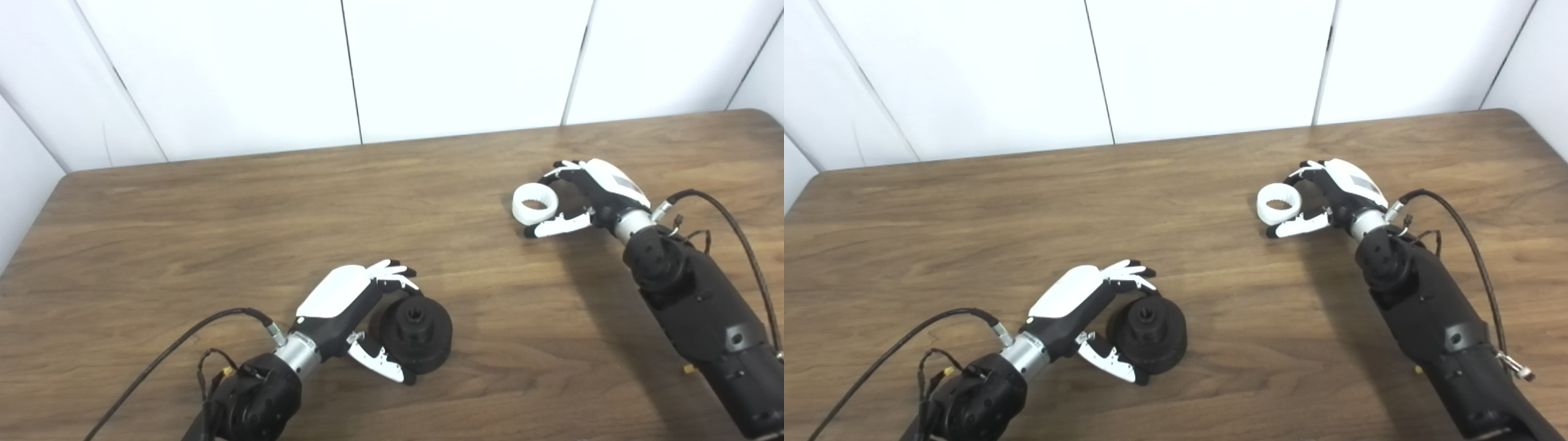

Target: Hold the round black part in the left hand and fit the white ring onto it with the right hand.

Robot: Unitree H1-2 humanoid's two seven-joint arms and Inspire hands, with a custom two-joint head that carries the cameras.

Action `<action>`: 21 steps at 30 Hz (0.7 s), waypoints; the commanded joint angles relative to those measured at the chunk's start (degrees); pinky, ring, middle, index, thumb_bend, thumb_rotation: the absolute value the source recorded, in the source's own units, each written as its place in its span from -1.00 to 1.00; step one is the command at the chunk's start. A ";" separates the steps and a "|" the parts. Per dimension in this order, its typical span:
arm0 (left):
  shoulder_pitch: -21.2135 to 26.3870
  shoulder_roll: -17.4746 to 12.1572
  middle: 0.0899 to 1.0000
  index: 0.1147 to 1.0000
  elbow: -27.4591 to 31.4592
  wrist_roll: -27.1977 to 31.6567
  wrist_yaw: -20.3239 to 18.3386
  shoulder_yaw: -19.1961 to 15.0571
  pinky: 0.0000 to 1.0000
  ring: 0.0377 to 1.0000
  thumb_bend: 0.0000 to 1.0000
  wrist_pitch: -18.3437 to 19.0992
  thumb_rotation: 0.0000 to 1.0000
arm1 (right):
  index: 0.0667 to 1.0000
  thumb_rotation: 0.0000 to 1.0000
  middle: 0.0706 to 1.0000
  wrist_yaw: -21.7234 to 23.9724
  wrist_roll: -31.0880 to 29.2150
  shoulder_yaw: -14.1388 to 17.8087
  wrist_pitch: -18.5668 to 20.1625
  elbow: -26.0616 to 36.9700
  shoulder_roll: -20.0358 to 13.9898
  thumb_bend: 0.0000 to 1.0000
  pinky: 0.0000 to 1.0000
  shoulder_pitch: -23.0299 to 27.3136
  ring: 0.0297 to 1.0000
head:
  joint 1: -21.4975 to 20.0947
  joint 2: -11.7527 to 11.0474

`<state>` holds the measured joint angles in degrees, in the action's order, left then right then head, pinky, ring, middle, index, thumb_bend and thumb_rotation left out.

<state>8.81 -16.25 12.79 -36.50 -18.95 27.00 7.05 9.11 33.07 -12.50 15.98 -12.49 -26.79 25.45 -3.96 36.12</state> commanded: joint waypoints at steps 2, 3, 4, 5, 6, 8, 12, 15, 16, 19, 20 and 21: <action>-0.78 -0.67 0.76 0.19 -1.76 -2.15 -1.16 1.03 0.80 0.91 0.86 0.03 -0.64 | 0.39 -0.24 0.86 -0.40 -0.07 0.01 -1.74 0.57 -0.03 0.81 0.84 3.19 0.99 | -0.10 -0.01; -0.82 -0.65 0.76 0.19 -1.73 -2.19 -1.09 1.01 0.79 0.91 0.86 0.05 -0.64 | 0.39 -0.24 0.86 -0.43 -0.15 0.01 -1.87 0.50 0.00 0.81 0.84 3.18 0.98 | -0.10 -0.01; -0.84 -0.66 0.76 0.19 -1.62 -2.36 -1.17 1.05 0.79 0.91 0.86 0.21 -0.64 | 0.38 -0.24 0.86 -0.45 -0.23 0.06 -1.95 0.51 0.03 0.81 0.85 3.15 0.99 | -0.10 -0.03; -0.85 -0.68 0.76 0.19 -1.51 -2.49 -1.28 1.09 0.80 0.91 0.86 0.39 -0.64 | 0.37 -0.25 0.86 -0.44 -0.25 0.08 -1.91 0.51 0.06 0.80 0.86 3.16 0.99 | -0.03 -0.01; -0.84 -0.68 0.76 0.19 -1.46 -2.51 -1.37 1.09 0.80 0.91 0.85 0.49 -0.63 | 0.36 -0.26 0.86 -0.64 -0.31 0.16 -2.13 0.39 0.11 0.79 0.86 3.16 0.99 | 0.00 -0.01; -0.82 -0.65 0.76 0.19 -1.52 -2.34 -1.40 1.06 0.80 0.91 0.86 0.45 -0.65 | 0.33 -0.34 0.85 -0.97 -0.52 0.34 -2.50 0.20 0.21 0.74 0.85 3.12 0.99 | 0.03 -0.03; -0.99 -0.52 0.76 0.19 -1.42 -2.18 -1.35 1.03 0.81 0.92 0.86 0.52 -0.66 | 0.28 -0.43 0.84 -1.24 -0.66 0.63 -2.74 0.10 0.34 0.66 0.84 2.96 0.98 | 0.05 0.01; -1.12 -0.51 0.76 0.18 -1.46 -2.36 -1.06 1.04 0.80 0.91 0.86 0.33 -0.65 | 0.26 -0.45 0.84 -1.42 -0.74 0.81 -2.97 0.09 0.35 0.61 0.83 2.81 0.98 | 0.10 0.03; -1.15 -0.49 0.76 0.18 -1.46 -2.39 -0.92 1.02 0.80 0.91 0.87 0.23 -0.67 | 0.24 -0.48 0.83 -1.68 -0.80 0.92 -3.19 0.10 0.38 0.60 0.82 2.72 0.97 | 0.11 0.06; -1.16 -0.46 0.75 0.18 -1.48 -2.41 -0.76 1.02 0.79 0.91 0.88 0.05 -0.67 | 0.22 -0.51 0.82 -1.96 -0.86 1.06 -3.33 0.23 0.34 0.57 0.80 2.59 0.95 | 0.11 0.10; -1.14 -0.48 0.75 0.18 -1.45 -2.43 -0.82 1.05 0.79 0.91 0.88 0.08 -0.67 | 0.22 -0.51 0.81 -1.98 -0.93 1.09 -3.38 0.28 0.32 0.57 0.80 2.55 0.95 | 0.11 0.10; -1.13 -0.48 0.75 0.18 -1.37 -2.51 -0.91 1.10 0.79 0.91 0.88 0.17 -0.66 | 0.21 -0.52 0.81 -1.98 -1.01 1.12 -3.44 0.33 0.27 0.56 0.80 2.52 0.95 | 0.14 0.15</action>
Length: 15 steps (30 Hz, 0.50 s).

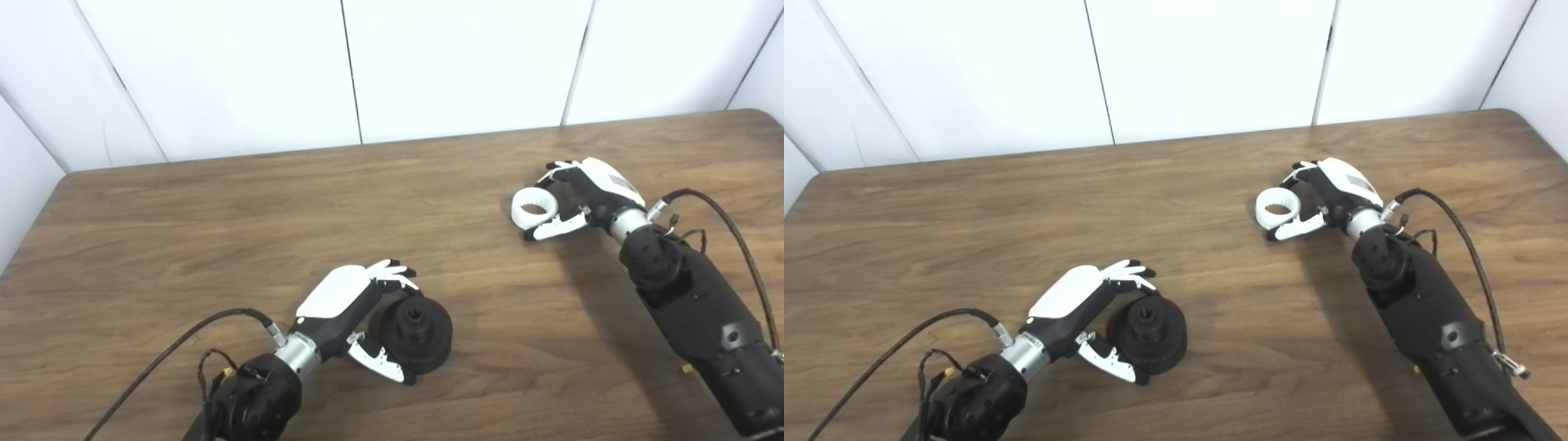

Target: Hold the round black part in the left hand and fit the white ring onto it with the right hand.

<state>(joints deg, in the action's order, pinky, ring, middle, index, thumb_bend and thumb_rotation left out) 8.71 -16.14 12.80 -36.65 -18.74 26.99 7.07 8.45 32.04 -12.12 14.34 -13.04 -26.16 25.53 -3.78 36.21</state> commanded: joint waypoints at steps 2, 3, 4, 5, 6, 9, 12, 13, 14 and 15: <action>-1.01 -0.56 0.76 0.19 -1.26 -2.34 -1.38 1.17 0.80 0.92 0.87 0.42 -0.66 | 0.20 -0.52 0.81 -1.46 -0.05 0.75 -2.05 0.88 -0.44 0.55 0.80 2.40 0.95 | 0.02 0.13; -1.02 -0.51 0.76 0.19 -1.24 -2.38 -1.41 1.21 0.81 0.92 0.86 0.51 -0.65 | 0.19 -0.52 0.80 -1.55 -0.07 0.78 -2.19 0.86 -0.49 0.55 0.80 2.38 0.94 | 0.05 0.17; -1.03 -0.45 0.76 0.19 -1.30 -2.36 -1.34 1.20 0.81 0.92 0.87 0.51 -0.65 | 0.18 -0.53 0.80 -1.73 -0.08 0.82 -2.40 0.78 -0.48 0.54 0.79 2.36 0.94 | 0.05 0.17; -1.11 -0.37 0.76 0.18 -1.44 -2.38 -0.97 1.17 0.80 0.91 0.88 0.25 -0.66 | 0.18 -0.53 0.80 -1.84 -0.07 0.85 -2.50 0.73 -0.49 0.54 0.79 2.34 0.93 | 0.14 0.23; -1.14 -0.34 0.75 0.18 -1.52 -2.36 -0.83 1.15 0.80 0.91 0.89 0.14 -0.66 | 0.17 -0.53 0.79 -2.03 -0.07 0.90 -2.63 0.62 -0.44 0.54 0.78 2.35 0.93 | 0.14 0.23; -1.19 -0.29 0.76 0.18 -1.56 -2.40 -1.05 1.19 0.81 0.92 0.89 0.49 -0.66 | -0.03 -0.66 0.78 -2.34 0.00 0.98 -2.94 0.52 -0.35 0.15 0.77 2.28 0.92 | 0.11 0.33; -1.15 -0.39 0.76 0.19 -1.34 -2.75 -1.24 1.33 0.80 0.92 0.89 0.60 -0.65 | -0.08 -0.69 0.77 -2.41 0.04 0.99 -2.89 0.55 -0.34 0.06 0.77 2.27 0.91 | 0.12 0.38; -1.16 -0.38 0.76 0.18 -1.27 -2.81 -1.27 1.34 0.79 0.91 0.89 0.63 -0.65 | -0.08 -0.69 0.77 -2.43 0.01 1.00 -2.82 0.58 -0.33 0.05 0.77 2.26 0.91 | 0.13 0.38; -1.13 -0.40 0.76 0.18 -1.24 -2.76 -1.43 1.34 0.79 0.91 0.89 0.70 -0.65 | -0.08 -0.69 0.77 -2.43 -0.01 1.01 -2.80 0.62 -0.34 0.05 0.77 2.25 0.91 | 0.18 0.34; -1.10 -0.40 0.77 0.19 -1.24 -2.66 -1.55 1.31 0.80 0.92 0.88 0.70 -0.65 | -0.09 -0.69 0.77 -2.49 -0.07 1.04 -2.93 0.56 -0.34 0.04 0.77 2.24 0.91 | 0.19 0.38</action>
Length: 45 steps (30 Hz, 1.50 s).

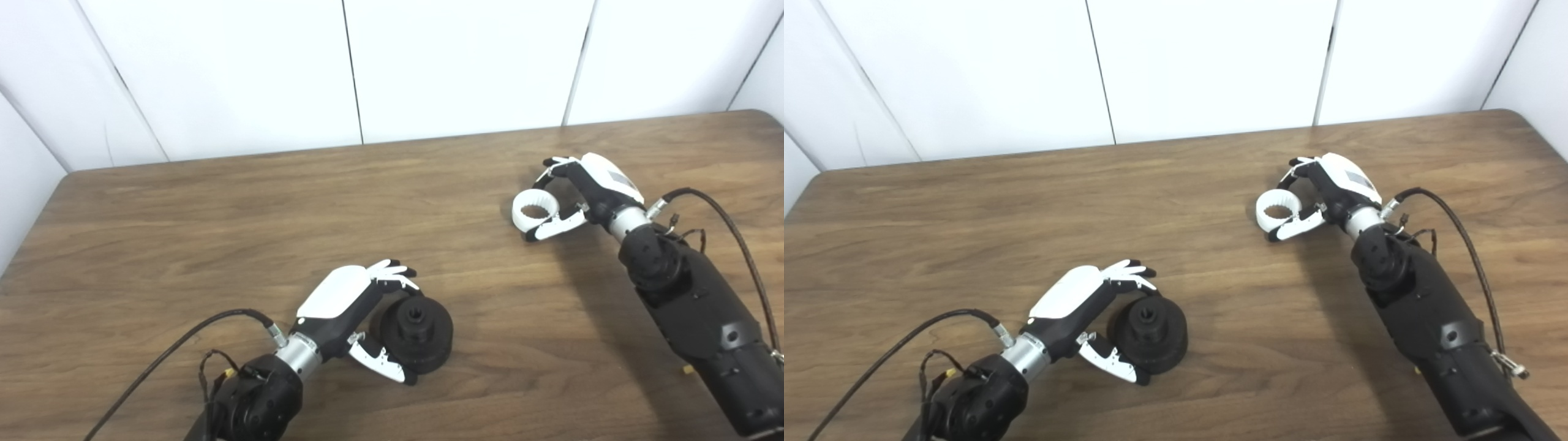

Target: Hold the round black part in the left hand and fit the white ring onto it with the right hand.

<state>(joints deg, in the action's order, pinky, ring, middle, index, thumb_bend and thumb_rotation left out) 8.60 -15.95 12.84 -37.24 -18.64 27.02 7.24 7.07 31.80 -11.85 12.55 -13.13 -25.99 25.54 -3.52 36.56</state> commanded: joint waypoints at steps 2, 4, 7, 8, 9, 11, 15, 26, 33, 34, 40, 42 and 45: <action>-1.05 -0.53 0.76 0.19 -1.31 -2.27 -1.41 1.24 0.79 0.91 0.89 0.40 -0.65 | -0.09 -0.69 0.77 -1.21 -0.01 0.85 -1.37 0.51 -0.48 0.04 0.76 2.21 0.91 | -0.07 0.06; -1.25 -0.36 0.75 0.18 -1.43 -2.58 -0.88 1.22 0.78 0.90 0.91 0.21 -0.65 | -0.09 -0.69 0.76 -1.32 -0.07 0.90 -1.43 0.40 -0.43 0.04 0.76 2.19 0.90 | -0.05 0.07; -1.29 -0.32 0.76 0.18 -1.59 -2.50 -1.13 1.20 0.79 0.91 0.90 0.32 -0.65 | -0.09 -0.70 0.76 -1.46 -0.20 1.00 -1.55 0.36 -0.39 0.04 0.76 2.13 0.90 | -0.03 0.03; -1.29 -0.32 0.76 0.19 -1.66 -2.43 -1.07 1.17 0.79 0.91 0.90 0.18 -0.65 | -0.09 -0.70 0.76 -1.52 -0.24 1.04 -1.61 0.34 -0.37 0.04 0.75 2.12 0.90 | 0.01 0.05; -1.28 -0.34 0.76 0.19 -1.60 -2.37 -1.14 1.13 0.79 0.91 0.90 0.20 -0.65 | -0.09 -0.69 0.76 -1.57 -0.19 1.05 -1.52 0.40 -0.34 0.04 0.75 2.10 0.90 | 0.01 0.05; -1.22 -0.34 0.76 0.19 -1.52 -2.41 -1.28 1.10 0.79 0.91 0.90 0.37 -0.65 | -0.09 -0.70 0.76 -1.69 -0.11 1.06 -1.54 0.37 -0.33 0.04 0.75 2.12 0.90 | 0.00 0.09; -1.22 -0.29 0.76 0.19 -1.30 -2.47 -1.45 1.07 0.80 0.91 0.91 0.70 -0.66 | -0.09 -0.70 0.75 -2.03 0.06 1.01 -1.83 0.30 -0.34 0.04 0.72 2.14 0.89 | 0.01 0.10; -0.79 -0.35 0.76 0.19 -2.03 -2.38 -1.36 1.21 0.80 0.91 0.90 0.25 -0.64 | -0.09 -0.70 0.75 -1.38 -0.52 1.50 -1.45 2.22 -0.49 0.04 0.70 1.45 0.88 | 0.04 0.07; -0.70 -0.24 0.76 0.19 -2.39 -2.71 -1.13 1.19 0.80 0.91 0.89 0.01 -0.63 | -0.09 -0.70 0.75 -0.18 -1.03 2.08 -0.18 5.56 -0.61 0.04 0.67 0.56 0.88 | 0.09 0.02; -0.70 -0.20 0.76 0.19 -2.40 -2.74 -1.09 1.16 0.80 0.91 0.89 0.07 -0.63 | -0.09 -0.70 0.75 -0.13 -1.00 2.12 -0.10 5.95 -0.61 0.04 0.67 0.46 0.87 | 0.13 0.01; -0.62 -0.17 0.77 0.19 -2.58 -2.62 -1.09 1.11 0.80 0.91 0.89 0.06 -0.63 | -0.09 -0.70 0.74 0.37 -0.72 2.20 0.53 8.57 -0.71 0.04 0.65 -0.19 0.86 | 0.10 0.05; -0.65 -0.16 0.77 0.19 -2.47 -2.68 -1.12 1.13 0.80 0.91 0.89 0.13 -0.63 | -0.09 -0.70 0.74 0.69 -1.01 2.35 0.66 9.68 -0.71 0.04 0.66 -0.47 0.86 | 0.05 0.04; -0.77 0.06 0.76 0.19 -2.54 -2.51 -0.90 1.02 0.80 0.91 0.90 0.19 -0.65 | -0.09 -0.69 0.73 1.58 -1.00 2.51 1.38 11.83 -0.68 0.03 0.68 -0.89 0.86 | 0.06 -0.01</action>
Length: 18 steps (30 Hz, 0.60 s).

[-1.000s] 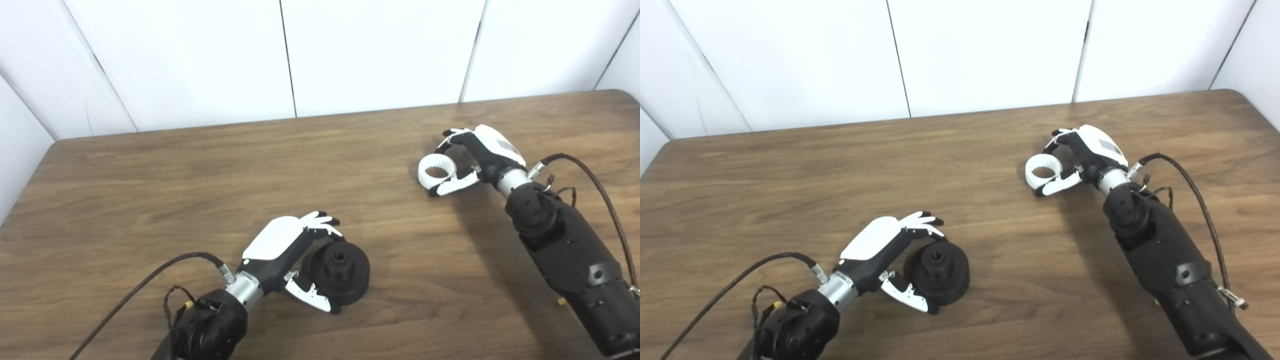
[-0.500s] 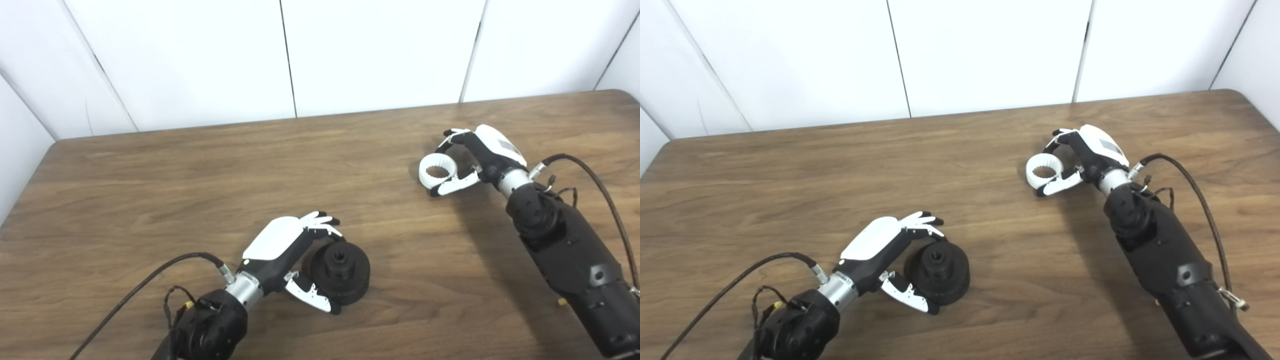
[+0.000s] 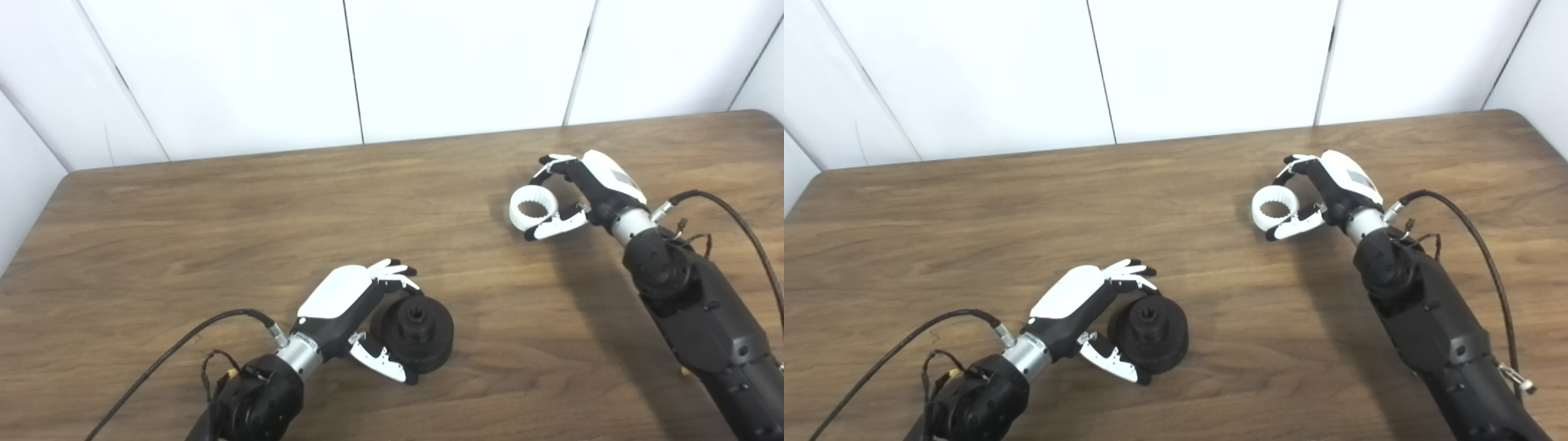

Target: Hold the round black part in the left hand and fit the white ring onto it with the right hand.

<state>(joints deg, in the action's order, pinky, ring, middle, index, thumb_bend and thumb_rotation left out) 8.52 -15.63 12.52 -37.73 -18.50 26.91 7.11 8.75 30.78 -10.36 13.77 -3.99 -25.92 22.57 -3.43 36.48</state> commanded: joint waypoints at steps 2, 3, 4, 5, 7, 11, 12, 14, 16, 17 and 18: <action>-0.65 -0.23 0.76 0.19 -2.29 -2.14 -1.10 1.19 0.80 0.91 0.90 0.41 -0.65 | -0.09 -0.69 0.73 0.54 0.01 1.16 0.72 4.08 -0.69 0.03 0.69 1.80 0.86 | -0.01 0.10; -0.63 -0.23 0.76 0.19 -2.36 -2.23 -1.00 1.23 0.79 0.91 0.90 0.29 -0.65 | -0.09 -0.69 0.72 0.90 -0.12 1.25 1.10 4.94 -0.63 0.03 0.69 1.60 0.86 | -0.01 0.10; -0.61 -0.26 0.76 0.19 -2.42 -2.31 -0.97 1.29 0.79 0.91 0.90 0.17 -0.64 | -0.09 -0.69 0.73 1.22 -0.22 1.34 1.44 5.80 -0.56 0.03 0.70 1.38 0.86 | -0.01 0.10; -0.58 -0.29 0.76 0.19 -2.51 -2.34 -0.92 1.33 0.79 0.91 0.90 0.04 -0.63 | -0.09 -0.69 0.73 1.50 -0.26 1.38 1.69 6.56 -0.49 0.03 0.70 1.19 0.86 | -0.03 0.01; -0.53 -0.31 0.76 0.19 -2.63 -2.33 -0.82 1.34 0.80 0.91 0.89 -0.14 -0.63 | -0.09 -0.70 0.73 2.18 -0.32 1.37 1.90 8.26 -0.40 0.03 0.71 0.75 0.86 | 0.00 -0.06; -0.50 -0.14 0.76 0.19 -2.73 -2.20 -0.61 1.11 0.80 0.91 0.90 -0.17 -0.63 | -0.09 -0.70 0.72 3.60 -0.53 1.32 2.83 11.76 -0.09 0.04 0.70 0.05 0.85 | 0.17 -0.06; -0.50 -0.12 0.76 0.19 -2.82 -2.15 -0.52 1.06 0.80 0.91 0.90 -0.23 -0.64 | -0.09 -0.70 0.73 3.96 -0.69 1.31 3.24 12.92 0.10 0.04 0.70 -0.12 0.85 | 0.13 0.00; -0.46 -0.18 0.76 0.19 -2.89 -2.20 -0.49 1.06 0.80 0.91 0.89 -0.29 -0.64 | -0.09 -0.70 0.73 4.72 -0.96 1.26 4.01 14.96 0.43 0.04 0.71 -0.45 0.86 | 0.12 -0.03; -0.41 -0.29 0.76 0.19 -2.81 -2.30 -0.67 1.13 0.80 0.91 0.89 -0.19 -0.62 | -0.09 -0.70 0.73 5.76 -1.18 1.14 4.63 16.73 0.61 0.04 0.71 -0.79 0.86 | 0.16 0.03; -0.40 -0.37 0.76 0.20 -2.72 -2.34 -0.85 1.15 0.80 0.91 0.89 -0.09 -0.61 | -0.09 -0.70 0.72 6.41 -1.27 0.99 5.06 17.86 0.70 0.04 0.72 -1.04 0.87 | 0.16 0.03; -0.41 -0.42 0.77 0.20 -2.61 -2.39 -0.98 1.18 0.80 0.91 0.89 0.01 -0.60 | -0.09 -0.70 0.72 7.00 -1.37 0.91 5.54 18.86 0.82 0.04 0.73 -1.28 0.87 | 0.16 0.03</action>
<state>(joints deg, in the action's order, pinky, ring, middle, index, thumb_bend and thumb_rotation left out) 8.54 -15.54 12.08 -37.73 -18.01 26.90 6.50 15.32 29.65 -9.95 19.02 11.46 -24.92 20.13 -3.25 36.47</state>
